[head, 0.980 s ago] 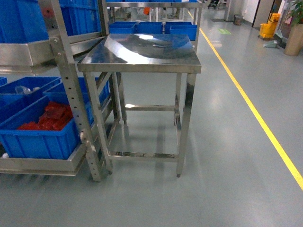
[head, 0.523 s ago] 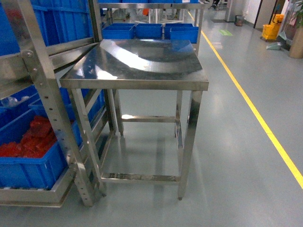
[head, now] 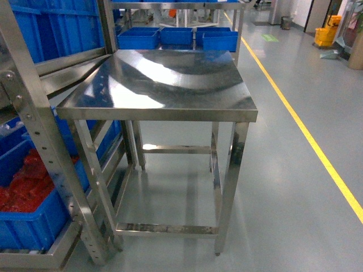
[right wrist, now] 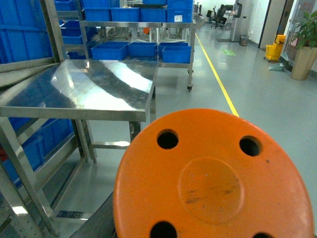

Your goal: Sort blue parts and orange caps into right shelf containers

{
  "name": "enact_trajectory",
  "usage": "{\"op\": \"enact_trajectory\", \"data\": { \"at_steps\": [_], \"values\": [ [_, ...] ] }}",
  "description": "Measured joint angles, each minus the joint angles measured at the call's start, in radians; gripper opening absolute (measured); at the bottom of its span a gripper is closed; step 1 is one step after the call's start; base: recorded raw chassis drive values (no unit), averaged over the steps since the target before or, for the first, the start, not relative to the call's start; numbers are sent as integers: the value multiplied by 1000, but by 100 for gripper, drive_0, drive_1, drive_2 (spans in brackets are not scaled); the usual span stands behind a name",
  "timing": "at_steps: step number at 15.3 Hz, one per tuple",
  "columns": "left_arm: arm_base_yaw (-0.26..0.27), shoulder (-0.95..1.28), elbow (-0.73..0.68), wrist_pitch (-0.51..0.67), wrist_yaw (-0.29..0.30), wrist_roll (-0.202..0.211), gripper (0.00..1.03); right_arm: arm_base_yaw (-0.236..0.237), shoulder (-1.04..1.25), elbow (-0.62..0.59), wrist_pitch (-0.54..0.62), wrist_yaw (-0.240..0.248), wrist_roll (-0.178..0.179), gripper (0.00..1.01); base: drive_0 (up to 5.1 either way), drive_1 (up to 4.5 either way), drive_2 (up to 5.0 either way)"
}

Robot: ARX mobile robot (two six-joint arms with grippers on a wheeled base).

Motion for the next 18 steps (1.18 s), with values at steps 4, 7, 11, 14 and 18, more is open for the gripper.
{"op": "enact_trajectory", "data": {
  "at_steps": [4,7,11,14,18],
  "values": [
    [0,0,0,5,0,0,41,0,0,0,5,-1,0,43,-458,187,360],
    [0,0,0,7,0,0,41,0,0,0,6,-1,0,43,-494,239,239],
    [0,0,0,5,-1,0,41,0,0,0,5,-1,0,43,-479,257,257],
    [0,0,0,5,-1,0,41,0,0,0,3,-1,0,43,-494,242,242],
    [0,0,0,8,-1,0,41,0,0,0,6,-1,0,43,-500,237,237]
  ]
}}
